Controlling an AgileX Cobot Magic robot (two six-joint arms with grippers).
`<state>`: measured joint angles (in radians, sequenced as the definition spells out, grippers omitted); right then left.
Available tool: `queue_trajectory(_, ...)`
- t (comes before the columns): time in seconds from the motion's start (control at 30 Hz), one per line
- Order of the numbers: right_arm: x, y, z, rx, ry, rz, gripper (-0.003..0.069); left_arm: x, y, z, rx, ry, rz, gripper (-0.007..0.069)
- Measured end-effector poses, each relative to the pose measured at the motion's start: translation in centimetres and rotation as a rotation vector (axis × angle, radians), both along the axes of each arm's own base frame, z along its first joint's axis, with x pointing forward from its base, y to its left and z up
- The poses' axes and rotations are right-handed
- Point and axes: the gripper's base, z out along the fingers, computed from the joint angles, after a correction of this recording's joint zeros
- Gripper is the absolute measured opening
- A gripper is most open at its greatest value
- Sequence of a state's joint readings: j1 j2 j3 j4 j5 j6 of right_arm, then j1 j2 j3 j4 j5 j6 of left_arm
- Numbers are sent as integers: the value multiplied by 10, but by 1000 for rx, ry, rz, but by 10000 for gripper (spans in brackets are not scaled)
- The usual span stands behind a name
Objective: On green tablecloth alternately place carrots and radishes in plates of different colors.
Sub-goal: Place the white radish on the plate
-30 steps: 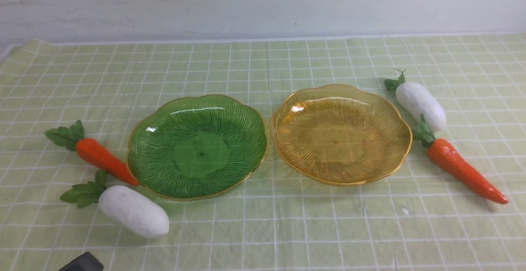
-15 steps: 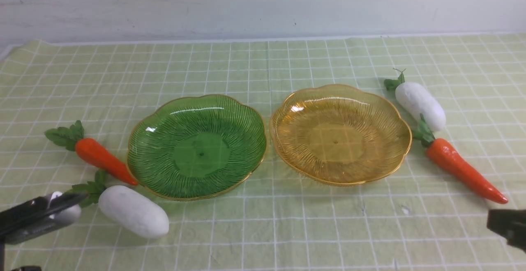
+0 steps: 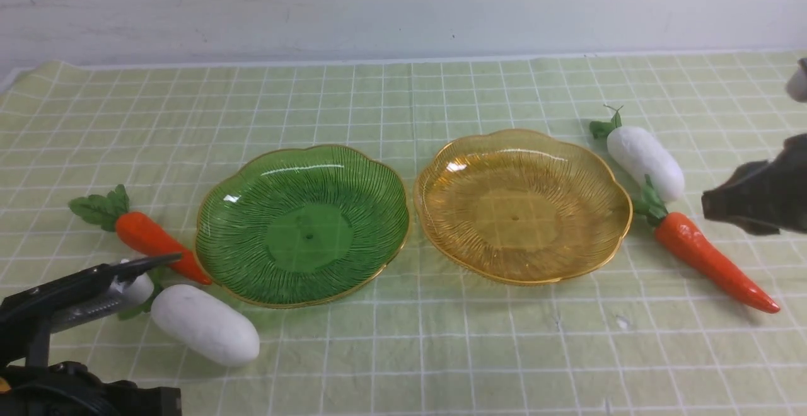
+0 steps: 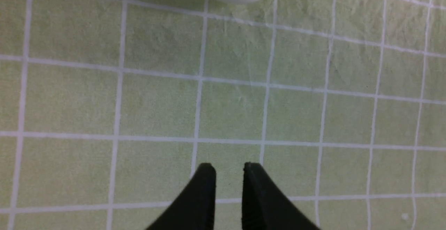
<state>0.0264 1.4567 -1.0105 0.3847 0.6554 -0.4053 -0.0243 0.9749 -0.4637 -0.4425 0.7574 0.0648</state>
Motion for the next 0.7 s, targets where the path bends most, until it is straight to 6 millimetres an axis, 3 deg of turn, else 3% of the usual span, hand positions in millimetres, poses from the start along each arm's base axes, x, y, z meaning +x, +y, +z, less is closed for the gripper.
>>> queue_trajectory(0.27,74,-2,-16,-23,-28,-36,449,1,0,0,-4,-2,4,237)
queue_trajectory(0.5,132,-6,-48,-50,-69,-93,472,2,0,0,-1,-13,9,258)
queue_trajectory(0.7,163,-8,-80,-48,-101,-145,472,2,0,0,-1,-13,9,258)
